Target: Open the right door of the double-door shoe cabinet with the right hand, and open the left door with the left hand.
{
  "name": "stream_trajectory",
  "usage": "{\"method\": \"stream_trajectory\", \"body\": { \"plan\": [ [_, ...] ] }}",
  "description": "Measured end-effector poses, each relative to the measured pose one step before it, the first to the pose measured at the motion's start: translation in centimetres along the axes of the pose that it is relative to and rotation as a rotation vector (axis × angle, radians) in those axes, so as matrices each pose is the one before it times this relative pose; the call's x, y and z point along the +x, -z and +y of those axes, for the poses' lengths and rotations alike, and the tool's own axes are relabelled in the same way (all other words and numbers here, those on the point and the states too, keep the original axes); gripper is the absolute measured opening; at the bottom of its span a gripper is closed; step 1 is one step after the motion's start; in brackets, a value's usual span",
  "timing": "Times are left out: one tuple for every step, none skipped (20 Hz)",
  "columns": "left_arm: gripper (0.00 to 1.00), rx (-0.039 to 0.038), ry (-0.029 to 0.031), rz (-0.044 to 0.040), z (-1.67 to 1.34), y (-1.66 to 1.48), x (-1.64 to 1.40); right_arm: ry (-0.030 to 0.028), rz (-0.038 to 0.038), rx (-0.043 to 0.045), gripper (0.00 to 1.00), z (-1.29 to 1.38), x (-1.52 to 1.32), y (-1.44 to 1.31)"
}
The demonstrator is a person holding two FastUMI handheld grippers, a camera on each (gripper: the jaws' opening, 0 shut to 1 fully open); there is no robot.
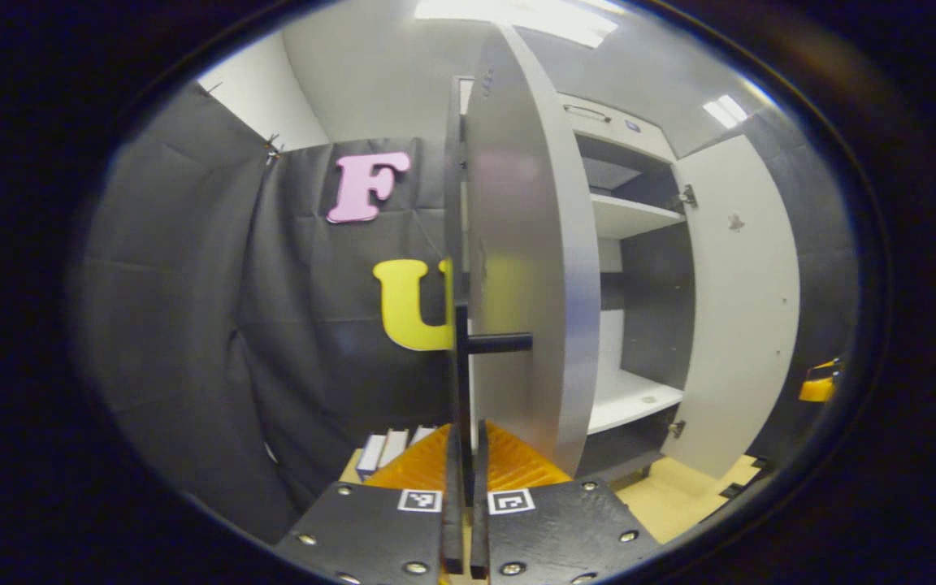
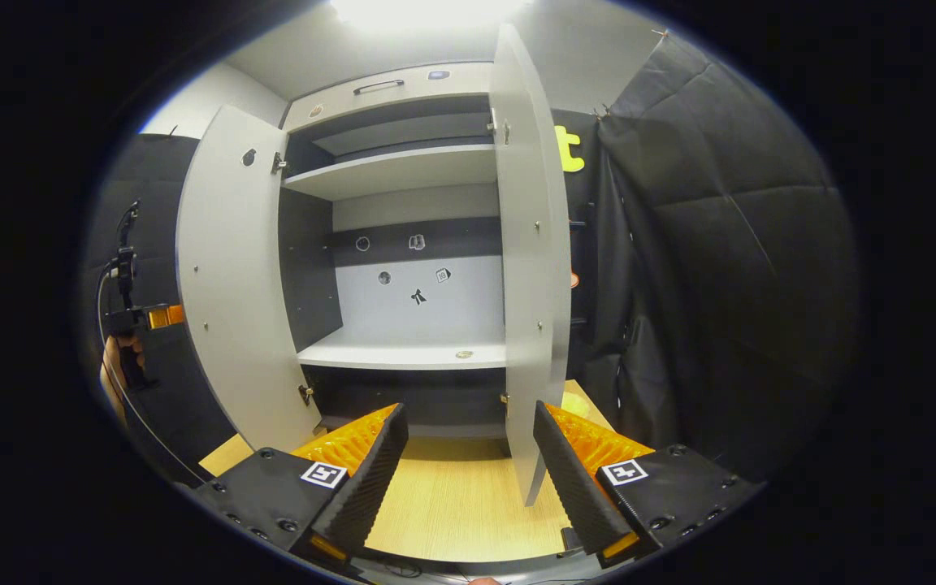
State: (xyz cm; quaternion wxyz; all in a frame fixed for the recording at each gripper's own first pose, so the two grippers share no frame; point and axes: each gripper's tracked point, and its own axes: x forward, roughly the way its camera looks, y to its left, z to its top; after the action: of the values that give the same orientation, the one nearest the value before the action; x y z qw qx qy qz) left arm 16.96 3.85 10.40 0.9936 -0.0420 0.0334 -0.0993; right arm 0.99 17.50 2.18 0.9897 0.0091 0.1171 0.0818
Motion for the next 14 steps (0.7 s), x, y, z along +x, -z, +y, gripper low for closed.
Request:
{"method": "stream_trajectory", "body": {
  "plan": [
    [0.02,-0.03461,0.03874,0.00235,-0.276,0.144,-0.458,0.00073,0.00095,-0.00354,0.98,0.233,0.090,-0.036],
    [0.08,-0.03390,0.02150,-0.00496,-0.703,0.079,0.090,-0.00052,0.00162,-0.00121,0.98,0.245,0.041,-0.104],
    [0.07,0.00462,-0.00162,0.00118,0.117,-0.004,-0.387,0.00018,0.00063,0.00041,0.98,0.179,0.071,0.057],
    [0.02,0.02393,-0.00455,0.00101,0.216,0.123,-0.041,0.00128,-0.00225,-0.00014,0.98,0.258,-0.057,-0.054],
    [0.07,0.01712,-0.00316,0.00048,0.004,0.207,0.019,0.00159,-0.00308,-0.00212,0.98,0.254,0.013,-0.115],
    [0.07,0.01158,0.00202,0.00748,-0.200,0.383,-0.330,0.00127,-0.00711,-0.00392,0.98,0.187,0.005,-0.185],
    [0.07,0.00862,-0.00263,-0.00057,-0.269,0.238,-0.526,0.00034,-0.00706,-0.00346,0.93,0.207,-0.195,-0.100],
    [0.07,0.00458,-0.00515,-0.00656,-0.207,-0.157,-0.591,-0.00239,-0.00231,0.00012,0.98,0.151,-0.238,-0.144],
    [0.07,0.00278,-0.01023,-0.00784,-0.079,-0.254,-0.834,-0.00800,-0.00291,0.00208,0.98,-0.052,-0.106,-0.068],
    [0.07,0.00553,-0.01421,0.00212,0.104,0.045,-0.635,-0.00655,-0.00831,0.00289,0.98,-0.236,0.139,-0.277],
    [0.02,0.00192,-0.00895,-0.00099,-0.268,0.118,-0.490,-0.00366,-0.01053,0.00287,0.98,-0.259,0.276,-0.431],
    [0.07,-0.00311,-0.00468,0.00114,-0.414,-0.045,-0.644,-0.00278,-0.01014,0.00534,0.98,-0.205,0.225,-0.301],
    [0.07,-0.00639,-0.00658,0.00184,-0.497,0.066,-0.649,-0.00514,-0.00973,0.00741,0.98,-0.268,0.200,-0.230],
    [0.07,-0.00326,-0.00145,0.00246,-0.682,0.127,-0.596,-0.00811,-0.00877,0.00577,0.98,-0.486,0.083,-0.422]
  ]
}}
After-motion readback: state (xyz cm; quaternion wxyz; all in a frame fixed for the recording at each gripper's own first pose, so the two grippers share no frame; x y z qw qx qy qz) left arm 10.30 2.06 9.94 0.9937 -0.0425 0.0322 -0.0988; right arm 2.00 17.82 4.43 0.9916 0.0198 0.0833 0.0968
